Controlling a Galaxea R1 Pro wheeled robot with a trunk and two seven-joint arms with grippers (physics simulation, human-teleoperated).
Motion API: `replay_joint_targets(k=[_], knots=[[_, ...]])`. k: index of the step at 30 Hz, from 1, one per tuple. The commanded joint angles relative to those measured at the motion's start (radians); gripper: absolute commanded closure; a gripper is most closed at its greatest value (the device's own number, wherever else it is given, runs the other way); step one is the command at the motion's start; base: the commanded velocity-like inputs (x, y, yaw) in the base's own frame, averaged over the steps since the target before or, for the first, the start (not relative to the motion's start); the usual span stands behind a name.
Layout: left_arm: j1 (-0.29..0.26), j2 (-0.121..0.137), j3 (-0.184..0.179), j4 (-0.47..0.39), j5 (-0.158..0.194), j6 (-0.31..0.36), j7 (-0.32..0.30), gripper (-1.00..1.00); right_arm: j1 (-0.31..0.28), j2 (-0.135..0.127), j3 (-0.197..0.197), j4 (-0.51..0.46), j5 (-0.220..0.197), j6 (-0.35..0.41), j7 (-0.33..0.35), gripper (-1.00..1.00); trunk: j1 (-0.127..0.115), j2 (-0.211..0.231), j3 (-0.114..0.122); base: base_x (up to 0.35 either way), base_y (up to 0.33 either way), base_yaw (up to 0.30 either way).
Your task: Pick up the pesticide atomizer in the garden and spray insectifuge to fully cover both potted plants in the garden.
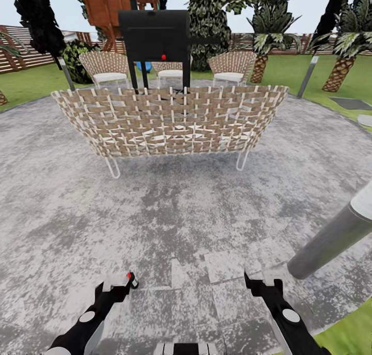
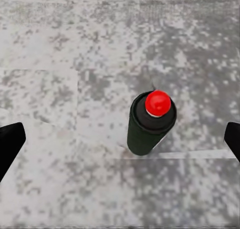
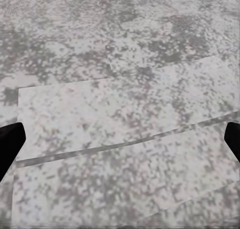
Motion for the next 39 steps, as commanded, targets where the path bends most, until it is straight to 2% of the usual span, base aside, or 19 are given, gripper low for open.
replay_joint_targets(k=[1, 11, 21, 34, 39], knots=[[-0.001, 0.000, 0.008, 0.001, -0.005, -0.004, -0.007, -1.00, 0.000, 0.000, 0.000, 0.000, 0.002, 0.000, 0.000, -1.00, 0.000, -0.001, -0.006, 0.000, 0.000, 0.000], [-0.001, 0.000, 0.010, 0.001, -0.005, -0.006, -0.007, -1.00, 0.000, 0.000, 0.000, 0.000, 0.002, -0.001, -0.003, -1.00, 0.005, -0.003, -0.060, 0.000, 0.000, 0.000], [-0.001, 0.000, 0.010, 0.001, -0.005, -0.005, -0.007, -1.00, 0.000, 0.000, 0.001, 0.000, 0.002, -0.003, -0.003, -1.00, 0.009, -0.005, -0.100, 0.000, 0.000, 0.000], [-0.001, 0.000, 0.013, 0.001, 0.003, -0.011, -0.005, -1.00, 0.000, 0.000, 0.001, 0.000, 0.002, -0.003, -0.003, -1.00, 0.009, -0.005, -0.100, 0.000, -0.002, 0.000], [-0.001, 0.000, 0.012, 0.001, 0.000, -0.012, -0.005, -1.00, 0.000, 0.000, 0.001, -0.001, 0.002, -0.003, -0.003, -1.00, 0.009, -0.005, -0.100, 0.055, -0.172, 0.000]])
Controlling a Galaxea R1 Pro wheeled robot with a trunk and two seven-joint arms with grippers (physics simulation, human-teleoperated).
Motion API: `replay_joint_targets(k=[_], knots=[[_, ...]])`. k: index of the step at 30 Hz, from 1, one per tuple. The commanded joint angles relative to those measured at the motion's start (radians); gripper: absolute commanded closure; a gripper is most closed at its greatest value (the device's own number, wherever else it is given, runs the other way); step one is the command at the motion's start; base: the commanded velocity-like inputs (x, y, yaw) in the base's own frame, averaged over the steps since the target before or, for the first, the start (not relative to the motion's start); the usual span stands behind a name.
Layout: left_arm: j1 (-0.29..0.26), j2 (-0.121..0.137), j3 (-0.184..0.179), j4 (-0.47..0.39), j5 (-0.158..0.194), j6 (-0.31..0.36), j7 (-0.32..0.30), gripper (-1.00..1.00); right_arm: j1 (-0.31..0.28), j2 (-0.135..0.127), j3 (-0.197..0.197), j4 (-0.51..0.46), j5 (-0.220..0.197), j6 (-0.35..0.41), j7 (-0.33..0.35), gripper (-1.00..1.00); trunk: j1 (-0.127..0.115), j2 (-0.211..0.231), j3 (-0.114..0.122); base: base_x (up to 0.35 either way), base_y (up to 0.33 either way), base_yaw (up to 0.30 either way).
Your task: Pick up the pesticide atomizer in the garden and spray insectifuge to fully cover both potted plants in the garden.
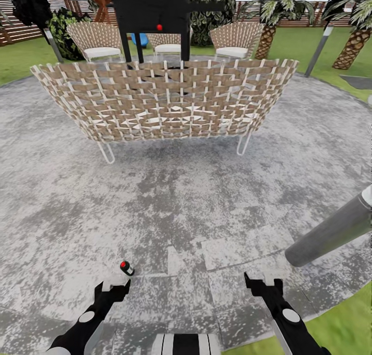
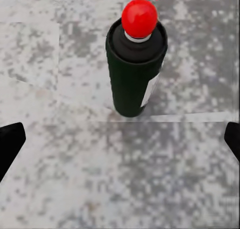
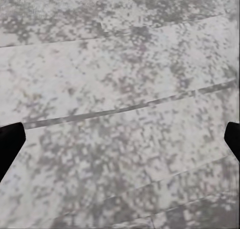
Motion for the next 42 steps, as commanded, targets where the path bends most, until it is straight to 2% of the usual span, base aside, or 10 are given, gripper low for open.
replay_joint_targets(k=[1, 9, 25, 32, 42], knots=[[0.000, -0.001, 0.008, 0.001, -0.004, -0.003, -0.006, -1.00, 0.000, 0.000, 0.000, 0.000, 0.002, -0.001, 0.000, -1.00, 0.000, 0.000, -0.001, 0.085, -0.240, 0.000], [0.000, -0.001, 0.009, 0.001, 0.000, -0.004, -0.006, -1.00, 0.000, 0.000, 0.000, -0.006, 0.002, 0.000, 0.000, -1.00, 0.000, 0.000, -0.001, 0.050, -0.200, 0.126], [0.000, 0.001, 0.016, -0.001, 0.003, -0.005, -0.005, -1.00, 0.000, 0.000, 0.000, -0.006, 0.001, 0.000, 0.000, -1.00, 0.000, 0.000, -0.001, 0.001, -0.009, 0.052], [0.000, 0.002, 0.017, 0.000, 0.004, -0.008, -0.005, -1.00, 0.000, 0.000, -0.001, -0.007, 0.001, 0.000, 0.000, -1.00, 0.003, -0.002, -0.028, 0.000, 0.000, 0.000], [0.000, 0.001, 0.016, 0.000, 0.005, -0.011, -0.005, -1.00, 0.000, 0.000, 0.000, -0.006, 0.002, 0.001, 0.000, -1.00, 0.003, -0.002, -0.028, 0.001, 0.000, 0.000]])
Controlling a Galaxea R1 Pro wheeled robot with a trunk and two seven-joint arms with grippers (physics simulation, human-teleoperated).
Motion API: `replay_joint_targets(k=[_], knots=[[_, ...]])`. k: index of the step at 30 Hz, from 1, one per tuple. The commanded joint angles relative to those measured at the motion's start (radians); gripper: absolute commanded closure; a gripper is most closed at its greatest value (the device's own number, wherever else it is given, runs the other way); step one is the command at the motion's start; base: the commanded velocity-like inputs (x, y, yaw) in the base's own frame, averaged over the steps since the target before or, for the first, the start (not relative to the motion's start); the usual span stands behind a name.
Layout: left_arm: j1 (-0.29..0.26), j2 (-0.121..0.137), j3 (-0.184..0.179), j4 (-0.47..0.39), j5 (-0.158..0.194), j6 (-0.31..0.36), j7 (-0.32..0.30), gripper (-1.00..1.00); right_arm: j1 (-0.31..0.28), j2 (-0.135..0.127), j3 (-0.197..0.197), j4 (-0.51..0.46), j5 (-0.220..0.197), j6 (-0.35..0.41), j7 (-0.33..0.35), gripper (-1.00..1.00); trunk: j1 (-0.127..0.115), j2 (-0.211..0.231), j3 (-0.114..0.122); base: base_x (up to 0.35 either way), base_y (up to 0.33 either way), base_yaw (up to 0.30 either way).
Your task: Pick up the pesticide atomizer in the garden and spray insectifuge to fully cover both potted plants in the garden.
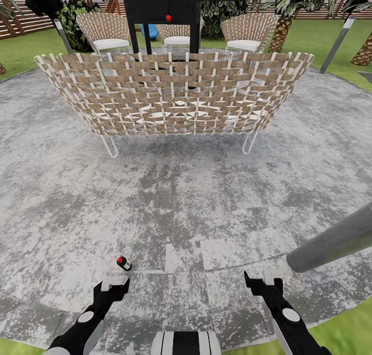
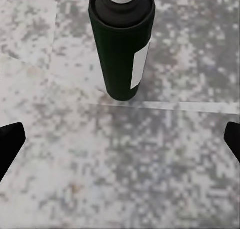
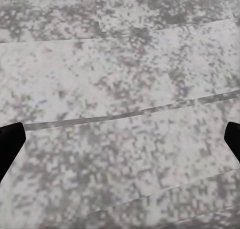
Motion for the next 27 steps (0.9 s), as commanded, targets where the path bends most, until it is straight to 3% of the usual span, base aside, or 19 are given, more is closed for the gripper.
replay_joint_targets(k=[1, 27], knots=[[-0.001, -0.001, 0.008, 0.001, -0.004, -0.003, -0.006, -1.00, 0.000, 0.000, 0.000, 0.000, 0.002, -0.001, 0.000, -1.00, 0.000, 0.000, -0.001, 0.080, 0.000, 0.000], [-0.001, 0.001, 0.008, 0.001, -0.005, -0.004, -0.006, -1.00, 0.000, 0.000, 0.000, 0.000, 0.002, -0.001, 0.000, -1.00, 0.000, 0.000, -0.001, 0.076, 0.009, 0.000]])
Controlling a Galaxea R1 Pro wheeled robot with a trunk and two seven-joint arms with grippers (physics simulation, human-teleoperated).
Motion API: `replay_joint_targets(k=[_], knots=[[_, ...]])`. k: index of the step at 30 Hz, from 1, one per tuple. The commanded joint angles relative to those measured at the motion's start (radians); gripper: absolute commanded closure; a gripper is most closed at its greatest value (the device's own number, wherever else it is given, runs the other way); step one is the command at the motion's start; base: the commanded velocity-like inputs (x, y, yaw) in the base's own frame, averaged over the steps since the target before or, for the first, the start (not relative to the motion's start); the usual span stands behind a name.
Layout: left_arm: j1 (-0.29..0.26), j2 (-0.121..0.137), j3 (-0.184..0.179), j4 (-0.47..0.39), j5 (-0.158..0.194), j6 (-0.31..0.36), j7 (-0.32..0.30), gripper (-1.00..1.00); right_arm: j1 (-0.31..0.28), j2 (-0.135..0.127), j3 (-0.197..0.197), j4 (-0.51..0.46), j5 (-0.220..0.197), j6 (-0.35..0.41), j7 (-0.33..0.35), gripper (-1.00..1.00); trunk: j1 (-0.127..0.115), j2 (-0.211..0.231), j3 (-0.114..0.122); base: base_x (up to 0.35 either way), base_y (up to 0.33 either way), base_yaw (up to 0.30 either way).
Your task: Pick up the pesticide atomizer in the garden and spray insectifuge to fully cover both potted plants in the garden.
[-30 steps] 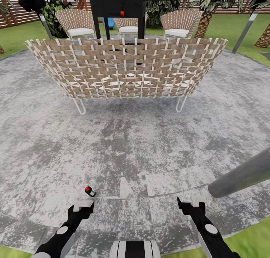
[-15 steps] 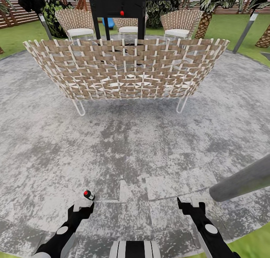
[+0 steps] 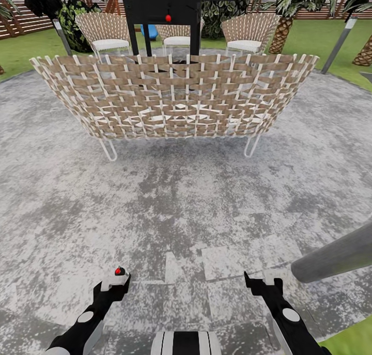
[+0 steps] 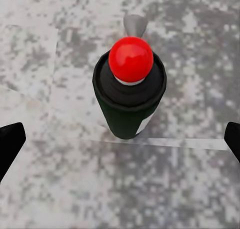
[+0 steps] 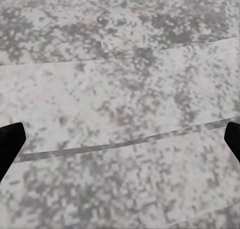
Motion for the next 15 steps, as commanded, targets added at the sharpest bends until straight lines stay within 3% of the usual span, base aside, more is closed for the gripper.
replay_joint_targets(k=[1, 9, 15], knots=[[-0.001, -0.001, 0.008, 0.001, -0.004, -0.003, -0.006, -1.00, 0.000, 0.000, 0.000, 0.000, 0.002, -0.001, 0.000, -1.00, 0.000, 0.000, -0.001, 0.011, 0.001, 0.000], [0.002, -0.001, 0.008, 0.001, -0.004, -0.006, -0.006, -1.00, 0.000, 0.000, -0.001, 0.000, 0.002, -0.001, 0.000, -1.00, 0.000, 0.000, -0.001, 0.108, 0.000, 0.000], [0.003, -0.001, 0.007, 0.000, -0.006, -0.071, 0.001, -1.00, 0.000, 0.000, 0.000, 0.000, 0.002, -0.001, 0.000, -1.00, 0.000, 0.000, -0.001, 0.017, 0.000, 0.000]])
